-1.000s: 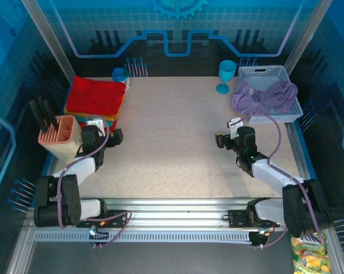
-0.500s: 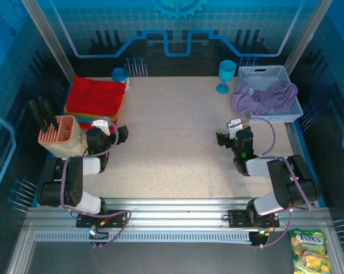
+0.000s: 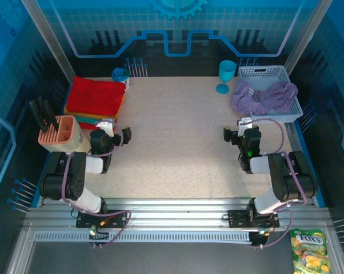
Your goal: Fold and stack the t-shirts
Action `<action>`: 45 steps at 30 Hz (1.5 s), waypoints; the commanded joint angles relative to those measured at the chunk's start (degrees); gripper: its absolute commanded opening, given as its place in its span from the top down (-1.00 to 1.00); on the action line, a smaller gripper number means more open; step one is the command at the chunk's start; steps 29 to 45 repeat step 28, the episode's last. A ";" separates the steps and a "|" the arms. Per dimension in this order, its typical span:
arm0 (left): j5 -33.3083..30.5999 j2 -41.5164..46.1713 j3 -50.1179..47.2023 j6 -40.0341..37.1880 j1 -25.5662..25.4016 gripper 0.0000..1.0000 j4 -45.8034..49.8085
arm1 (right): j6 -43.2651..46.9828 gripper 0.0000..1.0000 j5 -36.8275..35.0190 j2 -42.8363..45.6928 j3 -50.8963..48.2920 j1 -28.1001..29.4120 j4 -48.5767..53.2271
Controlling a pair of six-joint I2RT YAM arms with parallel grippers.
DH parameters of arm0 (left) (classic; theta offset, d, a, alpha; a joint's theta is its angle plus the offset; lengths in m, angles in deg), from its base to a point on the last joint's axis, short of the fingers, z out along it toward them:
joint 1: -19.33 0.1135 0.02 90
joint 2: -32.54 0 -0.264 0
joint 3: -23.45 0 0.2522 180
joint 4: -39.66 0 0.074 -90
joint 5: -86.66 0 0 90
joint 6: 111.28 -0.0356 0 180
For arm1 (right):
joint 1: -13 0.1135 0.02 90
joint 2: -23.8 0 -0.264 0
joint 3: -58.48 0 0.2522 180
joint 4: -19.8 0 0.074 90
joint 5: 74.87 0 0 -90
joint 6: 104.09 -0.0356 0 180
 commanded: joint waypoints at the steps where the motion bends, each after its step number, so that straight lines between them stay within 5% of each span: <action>1: -0.13 -0.25 0.75 -1.40 -0.55 -0.98 -1.28 | -0.39 -0.99 -0.13 -0.29 0.18 0.34 -2.41; 17: 0.65 -0.16 1.20 -1.88 -0.63 -0.98 -0.43 | 1.70 -0.99 4.94 -0.45 1.00 0.49 -0.82; 45: 0.65 -0.15 1.22 -1.89 -0.59 -0.98 -0.42 | 0.13 -0.99 1.49 -0.44 0.37 0.21 -2.03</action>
